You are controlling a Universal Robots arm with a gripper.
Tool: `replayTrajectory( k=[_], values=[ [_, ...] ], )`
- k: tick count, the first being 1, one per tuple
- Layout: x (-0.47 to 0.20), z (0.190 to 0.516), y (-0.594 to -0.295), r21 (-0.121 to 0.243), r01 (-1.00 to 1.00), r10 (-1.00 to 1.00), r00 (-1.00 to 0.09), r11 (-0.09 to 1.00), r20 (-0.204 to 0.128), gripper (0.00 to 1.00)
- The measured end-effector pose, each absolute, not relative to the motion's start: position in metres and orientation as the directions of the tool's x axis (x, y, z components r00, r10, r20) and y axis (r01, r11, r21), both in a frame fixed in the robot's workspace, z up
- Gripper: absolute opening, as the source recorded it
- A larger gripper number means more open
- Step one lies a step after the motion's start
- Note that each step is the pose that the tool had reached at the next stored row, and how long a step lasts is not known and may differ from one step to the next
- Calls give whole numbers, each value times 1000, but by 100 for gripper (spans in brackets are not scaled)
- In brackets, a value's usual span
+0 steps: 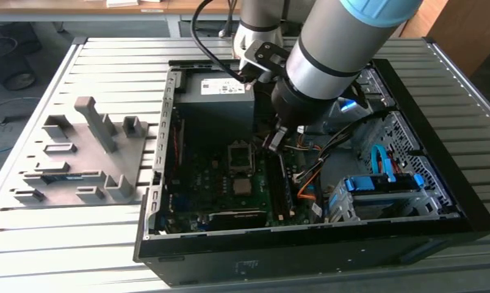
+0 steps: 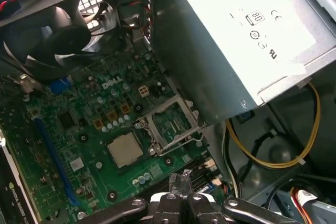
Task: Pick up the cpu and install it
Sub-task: 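Close the cpu cover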
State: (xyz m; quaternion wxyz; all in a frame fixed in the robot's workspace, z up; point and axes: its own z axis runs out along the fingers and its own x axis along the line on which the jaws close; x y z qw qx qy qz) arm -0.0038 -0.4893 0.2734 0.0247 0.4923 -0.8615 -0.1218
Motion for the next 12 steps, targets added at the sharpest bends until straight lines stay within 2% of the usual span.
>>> replayTrajectory(
  k=[12],
  values=[
    [-2,270,-488,234,-842,-854,-514,485,-77,10]
  ],
)
